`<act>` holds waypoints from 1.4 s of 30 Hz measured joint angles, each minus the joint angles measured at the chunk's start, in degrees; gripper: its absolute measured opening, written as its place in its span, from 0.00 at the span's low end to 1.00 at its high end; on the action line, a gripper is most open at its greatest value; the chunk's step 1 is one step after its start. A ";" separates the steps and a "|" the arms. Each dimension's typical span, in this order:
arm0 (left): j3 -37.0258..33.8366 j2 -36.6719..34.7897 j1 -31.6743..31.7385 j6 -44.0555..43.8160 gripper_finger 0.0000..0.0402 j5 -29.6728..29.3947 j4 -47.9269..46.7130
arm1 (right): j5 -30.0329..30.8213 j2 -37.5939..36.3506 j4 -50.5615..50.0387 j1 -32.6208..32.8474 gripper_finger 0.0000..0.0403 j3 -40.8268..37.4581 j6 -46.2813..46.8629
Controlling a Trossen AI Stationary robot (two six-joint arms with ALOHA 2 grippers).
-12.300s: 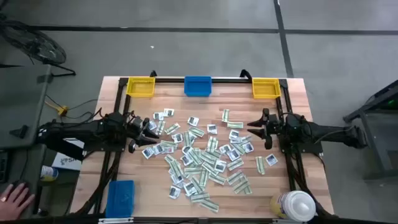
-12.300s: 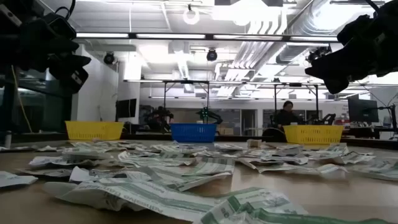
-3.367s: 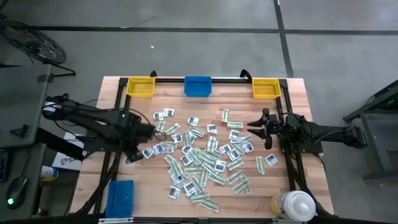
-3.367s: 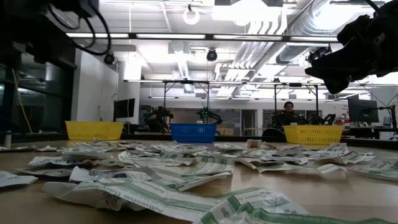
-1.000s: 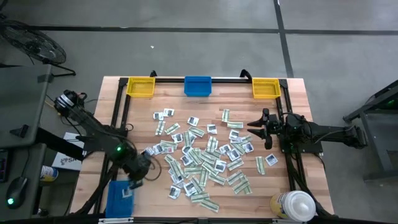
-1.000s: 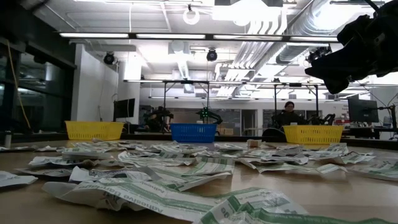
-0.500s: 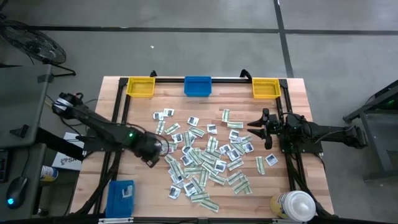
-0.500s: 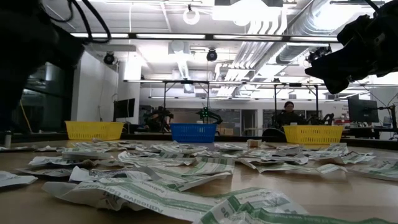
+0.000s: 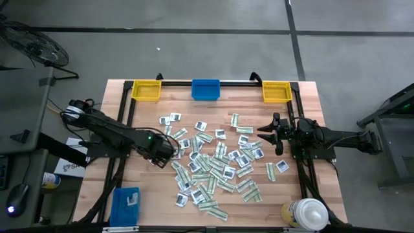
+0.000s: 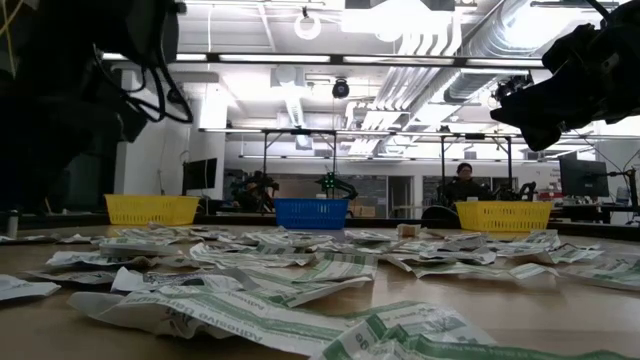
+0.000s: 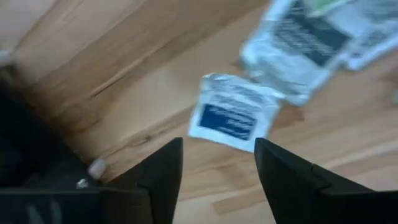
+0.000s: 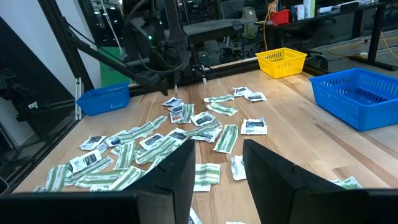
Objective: Pick & Place First Aid Supplies
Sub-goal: Put the blue alcohol pad into the bottom blue bin
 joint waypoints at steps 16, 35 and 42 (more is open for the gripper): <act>-9.29 -0.01 0.74 -6.68 0.45 4.44 11.20 | 0.01 0.00 0.00 -0.01 0.32 0.01 0.00; -13.18 -0.07 0.74 -9.09 0.22 3.95 14.40 | -0.01 0.00 0.00 -0.01 0.32 0.02 0.00; -13.22 0.01 0.72 -9.05 0.06 3.63 13.41 | 0.01 0.00 0.00 0.02 0.32 -0.01 0.00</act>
